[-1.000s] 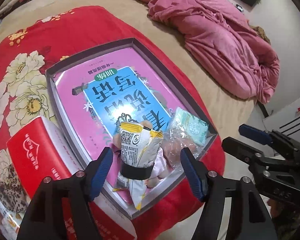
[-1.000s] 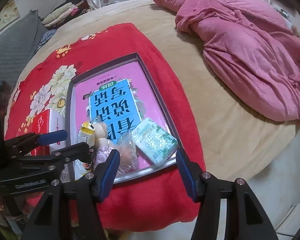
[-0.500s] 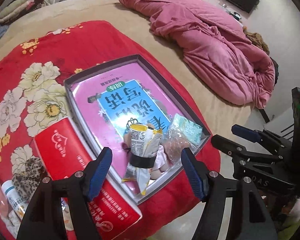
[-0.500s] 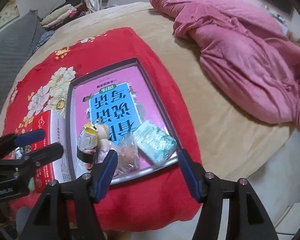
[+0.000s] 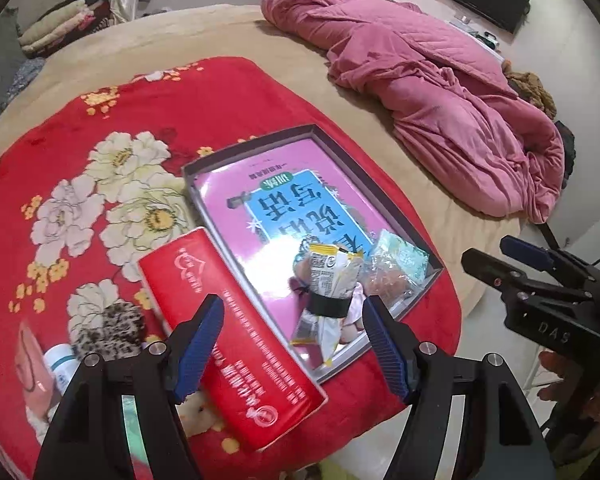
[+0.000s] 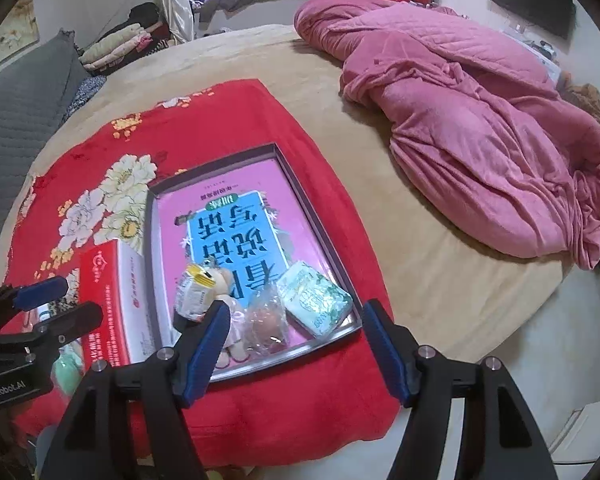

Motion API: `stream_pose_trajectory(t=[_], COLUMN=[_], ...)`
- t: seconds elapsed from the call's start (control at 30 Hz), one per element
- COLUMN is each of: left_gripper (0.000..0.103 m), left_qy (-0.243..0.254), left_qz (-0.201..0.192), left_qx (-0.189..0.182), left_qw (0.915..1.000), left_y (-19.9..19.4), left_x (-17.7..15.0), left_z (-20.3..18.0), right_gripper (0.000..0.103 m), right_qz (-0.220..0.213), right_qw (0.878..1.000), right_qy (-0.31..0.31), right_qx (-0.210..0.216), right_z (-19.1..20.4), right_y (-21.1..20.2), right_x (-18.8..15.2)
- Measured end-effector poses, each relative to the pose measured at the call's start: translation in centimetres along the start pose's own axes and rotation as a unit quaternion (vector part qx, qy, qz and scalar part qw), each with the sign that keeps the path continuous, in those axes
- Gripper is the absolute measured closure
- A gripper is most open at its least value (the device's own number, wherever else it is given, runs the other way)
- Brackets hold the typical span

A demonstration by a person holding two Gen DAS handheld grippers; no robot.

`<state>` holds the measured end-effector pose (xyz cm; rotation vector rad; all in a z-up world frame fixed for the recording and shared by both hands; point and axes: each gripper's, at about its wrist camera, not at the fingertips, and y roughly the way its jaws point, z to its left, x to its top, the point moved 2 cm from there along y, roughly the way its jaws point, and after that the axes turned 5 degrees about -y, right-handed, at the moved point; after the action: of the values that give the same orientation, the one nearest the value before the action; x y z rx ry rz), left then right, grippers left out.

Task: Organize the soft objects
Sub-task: 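Withdraw both open tools from the box toward the scattered items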

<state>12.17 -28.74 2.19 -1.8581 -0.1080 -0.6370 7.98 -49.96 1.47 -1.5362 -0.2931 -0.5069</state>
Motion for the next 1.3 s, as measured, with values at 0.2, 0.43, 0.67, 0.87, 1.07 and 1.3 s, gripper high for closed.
stream_pose_trajectory(t=[0.2, 0.43, 0.67, 0.87, 1.07, 1.3], left_gripper=[0.03, 0.03, 0.03, 0.03, 0.03, 0.03], left_qy=[-0.006, -0.023, -0.046, -0.067, -0.095, -0.108], left_qz=[-0.022, -0.044, -0.062, -0.074, -0.084, -0.105], left_qx=[0.018, 0.037, 0.044, 0.054, 0.067, 0.085], left_qw=[0.9996, 0.9981, 0.996, 0.9935, 0.9897, 0.9849], left_y=[-2.7, -6.2, -9.2, -11.2, -13.4, -16.7], left_x=[-0.5, -1.5, -2.6, -3.5, -4.8, -5.8], left_z=[1.4, 4.2, 7.3, 10.6, 14.3, 18.0], right_gripper=[0.035, 0.035, 0.035, 0.035, 0.035, 0.034], right_qz=[-0.019, -0.036, -0.052, -0.066, -0.077, -0.091], right_qw=[1.0, 0.999, 0.998, 0.996, 0.994, 0.992], right_qy=[-0.007, -0.021, -0.042, -0.055, -0.066, -0.078], right_qx=[0.006, 0.02, 0.021, 0.022, 0.029, 0.043], right_z=[1.6, 4.3, 6.8, 8.9, 11.0, 13.9], right_y=[-2.1, -4.0, -6.0, -7.8, -9.1, -10.5], right_x=[0.5, 1.0, 1.3, 1.6, 1.7, 2.0])
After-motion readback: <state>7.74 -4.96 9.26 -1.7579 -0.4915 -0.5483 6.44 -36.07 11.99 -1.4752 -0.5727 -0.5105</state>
